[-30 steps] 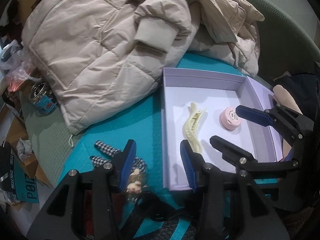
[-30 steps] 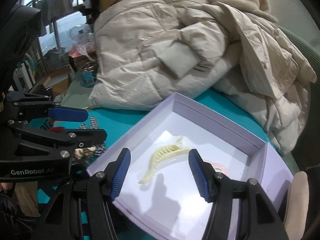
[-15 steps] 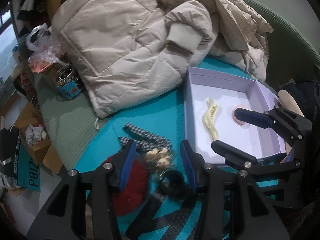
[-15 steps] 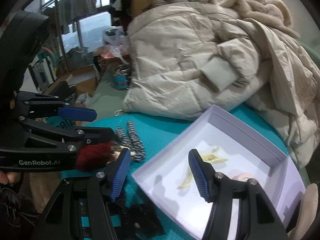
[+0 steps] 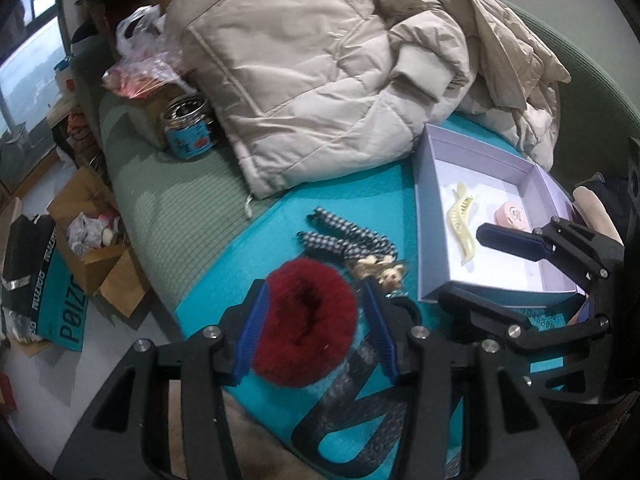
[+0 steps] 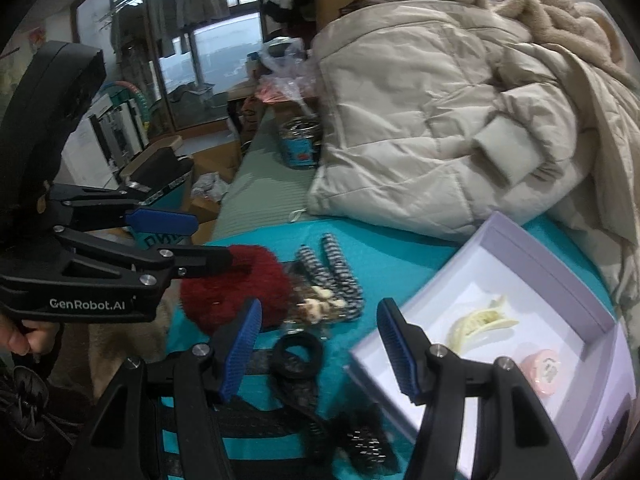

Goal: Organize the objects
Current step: 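Withdraw both tools from the box toward the red scrunchie and black hair tie, then grasp the red scrunchie with left tool while right tool grasps black hair tie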

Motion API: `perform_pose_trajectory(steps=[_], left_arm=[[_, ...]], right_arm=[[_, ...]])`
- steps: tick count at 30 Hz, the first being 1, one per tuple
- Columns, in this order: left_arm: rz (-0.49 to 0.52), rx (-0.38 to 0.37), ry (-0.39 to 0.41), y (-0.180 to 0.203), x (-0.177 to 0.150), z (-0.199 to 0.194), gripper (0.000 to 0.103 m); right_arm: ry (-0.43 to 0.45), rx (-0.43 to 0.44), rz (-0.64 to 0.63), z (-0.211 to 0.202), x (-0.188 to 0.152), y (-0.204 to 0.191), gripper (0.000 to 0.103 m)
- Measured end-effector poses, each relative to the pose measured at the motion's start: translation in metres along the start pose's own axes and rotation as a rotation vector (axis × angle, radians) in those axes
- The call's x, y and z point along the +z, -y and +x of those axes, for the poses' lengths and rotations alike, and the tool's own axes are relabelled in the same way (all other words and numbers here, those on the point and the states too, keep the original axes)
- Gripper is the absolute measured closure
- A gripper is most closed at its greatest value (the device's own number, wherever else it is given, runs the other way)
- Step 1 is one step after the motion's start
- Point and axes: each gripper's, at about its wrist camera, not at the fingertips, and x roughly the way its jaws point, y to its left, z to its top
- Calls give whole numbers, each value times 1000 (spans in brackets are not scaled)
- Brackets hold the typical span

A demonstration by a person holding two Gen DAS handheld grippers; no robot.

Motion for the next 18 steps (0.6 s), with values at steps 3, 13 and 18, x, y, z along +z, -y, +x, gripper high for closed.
perform_pose_trajectory(steps=[3,13,18], left_arm=[[-20,-7,0,-8,-9,-2,50],[-52,-58,-35,-20,-37,7,49],[-60,-104,-40,-21,-45,11,45]], right_arm=[[-16,11,-9,5,-1,-9,42],[-70,42,8,17,-9,-24,42],[-83,50,4,18,-15,-30,42]])
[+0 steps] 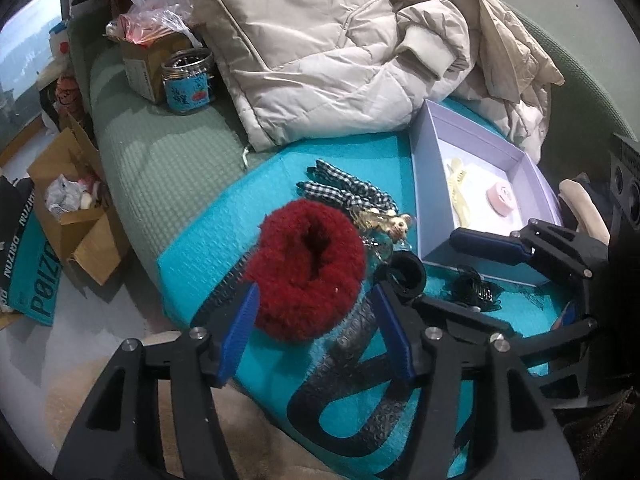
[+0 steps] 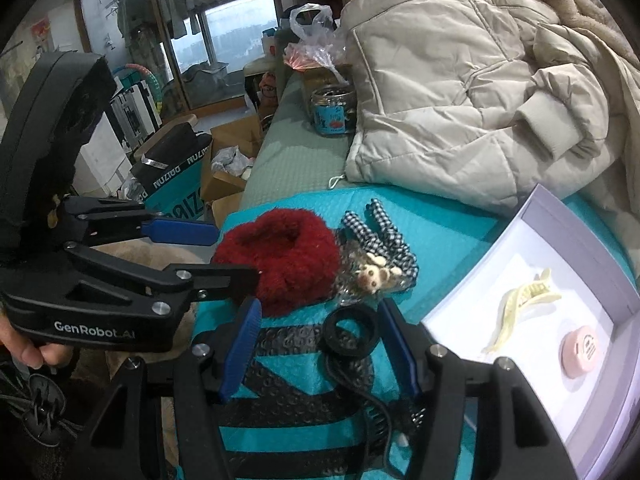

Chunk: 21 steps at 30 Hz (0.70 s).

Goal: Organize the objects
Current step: 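Grasp the red scrunchie with left tool while right tool grasps black hair tie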

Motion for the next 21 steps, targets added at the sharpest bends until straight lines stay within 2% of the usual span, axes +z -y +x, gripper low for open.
perform_pose_trajectory(steps=[9,21], left_arm=[[10,-35,-1,-3,-1,6,42],[46,-16,-18,-1,-3,24,36]], right_arm=[[-50,-10,15,13,-8,0,42],[-107,-48,25,32,-14,6,42]])
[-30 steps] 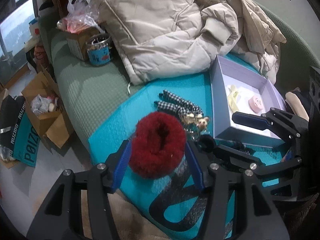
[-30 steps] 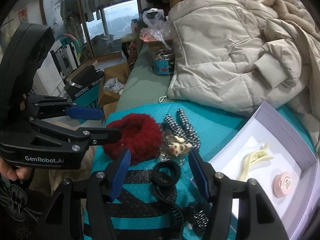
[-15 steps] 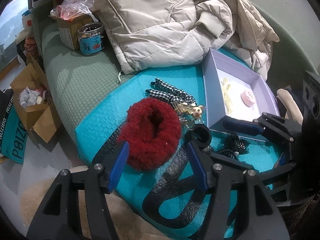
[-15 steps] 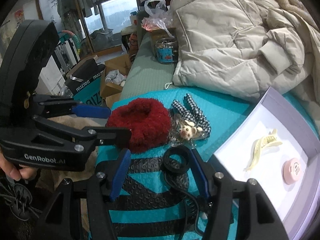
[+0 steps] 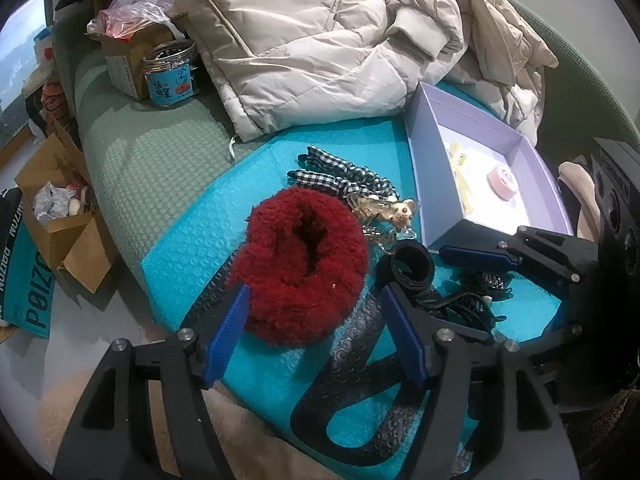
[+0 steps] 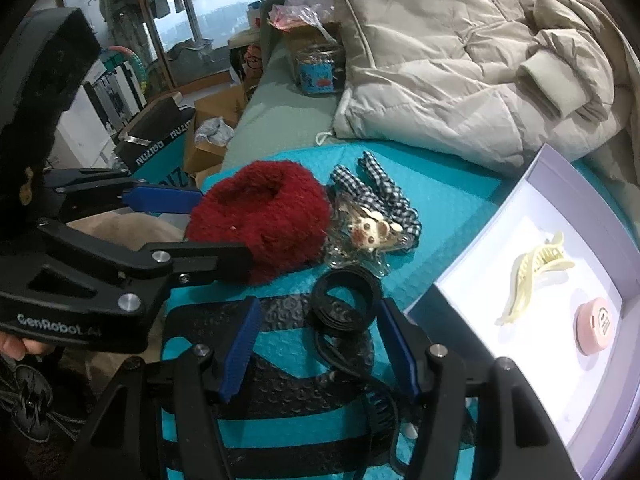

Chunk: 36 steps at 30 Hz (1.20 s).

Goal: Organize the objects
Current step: 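Grasp the red scrunchie with left tool while right tool grasps black hair tie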

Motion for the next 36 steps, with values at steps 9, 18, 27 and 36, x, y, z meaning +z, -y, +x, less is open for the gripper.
perform_pose_trajectory(steps=[9,18,27,36], left_arm=[[4,36,-13,-9,-1,22,35],[-5,-13,2,-15,-5,33,48],[-3,-21,6,-16,-13,24,60],[10,-9,-17,-21,-30,11,60]], right_arm=[[-27,-44,0,17,-3,-2,42],[-6,-31,33,24,-4,3,43],[28,22,-66,17,-6,-15,62],[9,63,-129,18,-8,-35,62]])
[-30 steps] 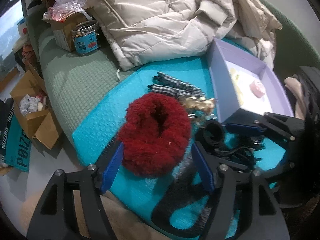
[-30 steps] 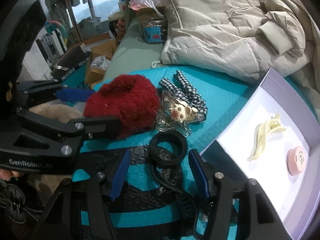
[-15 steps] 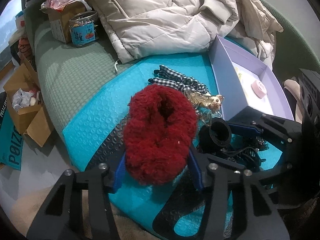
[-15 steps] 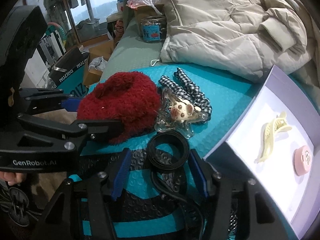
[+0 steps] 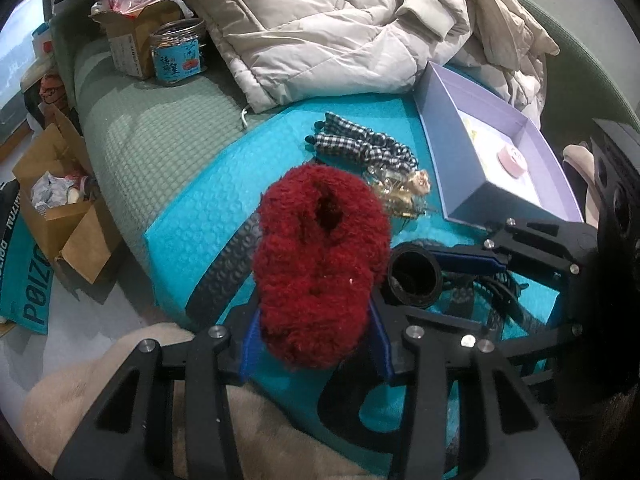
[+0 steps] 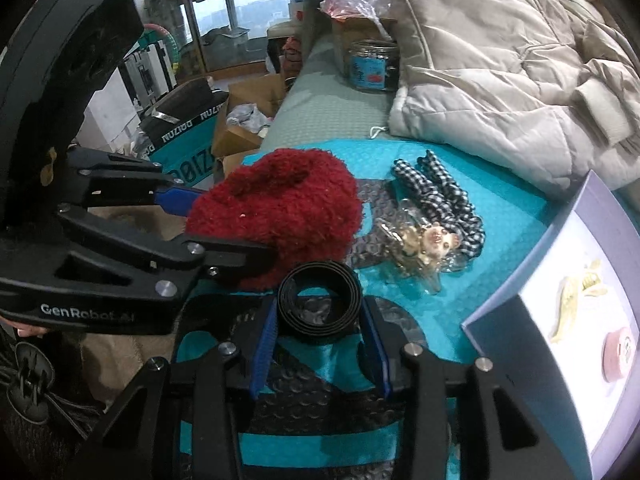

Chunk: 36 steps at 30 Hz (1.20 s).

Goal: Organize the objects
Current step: 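Grasp the red scrunchie with left tool while right tool grasps black hair tie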

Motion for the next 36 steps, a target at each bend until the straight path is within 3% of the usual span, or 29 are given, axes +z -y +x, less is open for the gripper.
perform_pose_trajectory(steps=[5,10,23,28,36], left_arm=[[27,8,-19,1,-7,-1,58],[16,22,-46,0,-7,6,43],[6,12,-13,-3,5,18,40],[30,46,19,0,4,15,64],[49,72,27,3,3,4,70]], right_arm=[[-10,8,-1,1,-1,-3,61],[-7,-4,-13,2,-1,-4,61],[-16,12,3,11,-3,0,61],[-7,8,-2,13,-2,0,62],[38,1,-16,4,2,-2,62]])
